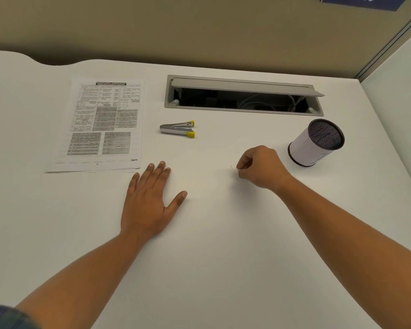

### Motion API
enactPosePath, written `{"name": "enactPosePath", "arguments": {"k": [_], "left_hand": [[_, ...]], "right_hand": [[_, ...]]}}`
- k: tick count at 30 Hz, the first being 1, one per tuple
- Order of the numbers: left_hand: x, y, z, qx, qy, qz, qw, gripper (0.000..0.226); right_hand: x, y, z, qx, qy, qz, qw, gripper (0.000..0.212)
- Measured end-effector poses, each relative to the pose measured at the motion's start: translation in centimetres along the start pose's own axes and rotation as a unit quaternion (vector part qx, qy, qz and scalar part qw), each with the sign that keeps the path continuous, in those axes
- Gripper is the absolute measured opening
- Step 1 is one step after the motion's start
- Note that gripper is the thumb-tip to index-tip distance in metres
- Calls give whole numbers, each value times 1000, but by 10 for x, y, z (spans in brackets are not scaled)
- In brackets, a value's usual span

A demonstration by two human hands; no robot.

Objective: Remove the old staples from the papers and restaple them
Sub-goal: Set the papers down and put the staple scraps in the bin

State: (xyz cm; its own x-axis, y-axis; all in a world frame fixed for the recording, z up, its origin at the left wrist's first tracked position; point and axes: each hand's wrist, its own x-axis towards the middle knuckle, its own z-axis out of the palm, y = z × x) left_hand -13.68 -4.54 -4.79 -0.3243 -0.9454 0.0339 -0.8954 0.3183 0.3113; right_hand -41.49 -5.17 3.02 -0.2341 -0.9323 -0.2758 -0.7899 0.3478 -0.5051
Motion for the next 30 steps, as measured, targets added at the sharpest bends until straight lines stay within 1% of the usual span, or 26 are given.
{"name": "enactPosePath", "arguments": {"k": [3,7,12,14,17,19,24,30], "left_hand": [[0,0,0,2,0,-1,1000,77],[0,0,0,-1,5,1,1000,77],[0,-2,2,3,4,4,1000,77],[0,-2,2,6,2,4,1000,78],[1,-2,2,8,-1,5,1000,79],[1,-1,1,8,0,6,1000,79],[1,-1,1,9,-1,6,1000,78],[1,-1,1,10,-3,4,1000,78]], "right_hand": [[-1,2,-20,57,17,14,998,6],[-3,8,-58,89,60,20,994,11],[-1,32,-121,108,155,60,980,6],[3,46,-139,87,169,90,978,8],[13,66,-151,64,160,124,977,18],[17,74,-154,39,162,141,976,18],[25,82,-149,-40,149,151,976,9],[28,84,-147,-66,162,149,973,9]]}}
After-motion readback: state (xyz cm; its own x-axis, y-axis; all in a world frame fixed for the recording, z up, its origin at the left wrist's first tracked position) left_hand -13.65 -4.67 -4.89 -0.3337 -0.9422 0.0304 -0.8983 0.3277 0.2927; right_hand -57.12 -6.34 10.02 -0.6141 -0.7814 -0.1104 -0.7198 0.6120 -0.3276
